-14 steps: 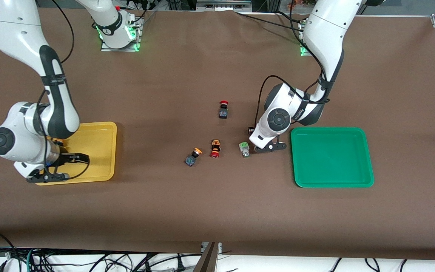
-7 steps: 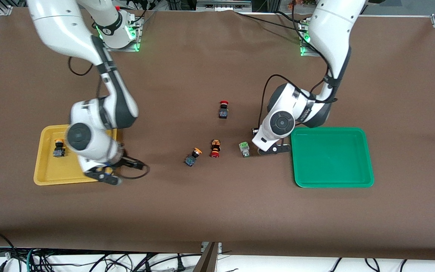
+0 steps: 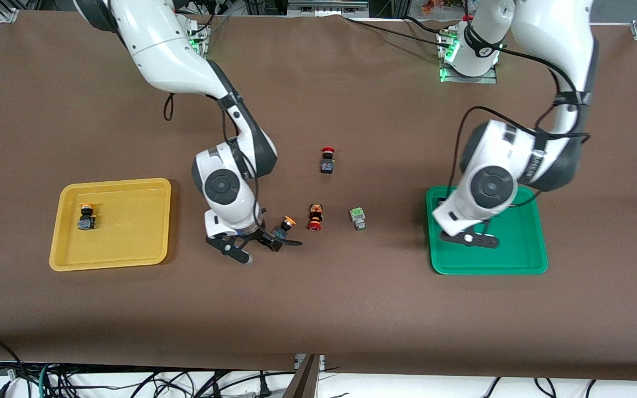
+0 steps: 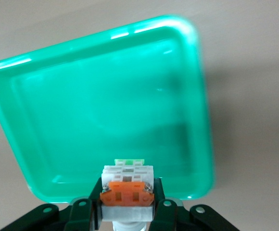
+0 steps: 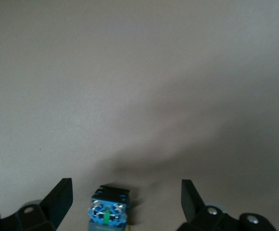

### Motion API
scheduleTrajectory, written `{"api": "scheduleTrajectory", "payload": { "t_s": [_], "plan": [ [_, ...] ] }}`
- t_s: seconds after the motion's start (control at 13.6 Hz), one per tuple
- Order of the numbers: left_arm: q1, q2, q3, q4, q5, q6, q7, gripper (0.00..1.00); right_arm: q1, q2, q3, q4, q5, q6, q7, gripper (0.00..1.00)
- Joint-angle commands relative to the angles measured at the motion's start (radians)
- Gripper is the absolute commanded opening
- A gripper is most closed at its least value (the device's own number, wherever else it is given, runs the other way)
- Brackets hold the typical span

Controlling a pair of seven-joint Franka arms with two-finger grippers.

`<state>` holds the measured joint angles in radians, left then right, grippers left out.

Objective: Place green and yellow buttons in trays
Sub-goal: 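Carry the white button to the green tray while the right gripper grasps another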

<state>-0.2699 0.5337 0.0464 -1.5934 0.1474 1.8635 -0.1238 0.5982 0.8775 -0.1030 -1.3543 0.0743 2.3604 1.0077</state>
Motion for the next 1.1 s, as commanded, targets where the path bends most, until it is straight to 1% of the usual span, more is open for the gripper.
{"api": "scheduleTrajectory", "payload": {
  "t_s": [0.0,0.15,0.22,0.29,0.37,0.44,0.51,0.59,0.66,0.73,0.81,0.95,1.03],
  "plan": [
    [0.111,0.072,-0.022,0.003,0.015,0.049,0.085,0.00,0.043,0.044,-0.014,0.052,-0.007,0.000,0.052,1.00],
    [0.159,0.132,-0.022,0.000,0.006,0.161,0.185,0.00,0.063,0.051,-0.014,0.049,-0.019,-0.001,0.051,1.00],
    [0.199,0.162,-0.022,0.001,-0.020,0.208,0.250,0.00,0.064,0.051,-0.012,0.047,-0.024,-0.003,0.049,0.99],
    [0.237,0.185,-0.022,0.001,-0.052,0.250,0.309,0.10,0.074,0.049,-0.012,0.044,-0.025,-0.009,0.046,0.92],
    [0.251,0.201,-0.022,0.004,-0.089,0.264,0.349,0.20,0.077,0.048,-0.012,0.040,-0.025,-0.012,0.042,0.62],
    [0.250,0.203,-0.022,0.003,-0.119,0.263,0.352,0.30,0.075,0.046,-0.012,0.040,-0.024,-0.021,0.037,0.25],
    [0.245,0.201,-0.022,0.001,-0.130,0.255,0.346,0.50,0.074,0.046,-0.012,0.040,-0.022,-0.029,0.032,0.00],
    [0.245,0.198,-0.022,0.003,-0.132,0.249,0.346,0.70,0.071,0.046,-0.012,0.040,-0.016,-0.030,0.034,0.00],
    [0.242,0.192,-0.022,0.010,-0.132,0.232,0.352,1.00,0.069,0.043,-0.012,0.040,-0.014,-0.032,0.031,0.00],
    [0.244,0.145,-0.049,0.018,-0.146,0.173,0.345,1.00,0.042,0.026,-0.017,0.046,-0.021,-0.080,0.013,0.00],
    [0.245,0.120,-0.071,0.035,-0.181,0.136,0.337,1.00,0.020,0.005,-0.017,0.049,-0.018,-0.133,-0.042,0.00],
    [0.229,0.089,-0.082,0.076,-0.203,0.041,0.326,1.00,-0.041,-0.046,-0.018,0.049,-0.010,-0.240,-0.208,0.00],
    [0.232,0.086,-0.097,0.082,-0.265,0.034,0.259,1.00,-0.072,-0.079,-0.021,0.040,-0.010,-0.289,-0.300,0.00]
  ]
}}
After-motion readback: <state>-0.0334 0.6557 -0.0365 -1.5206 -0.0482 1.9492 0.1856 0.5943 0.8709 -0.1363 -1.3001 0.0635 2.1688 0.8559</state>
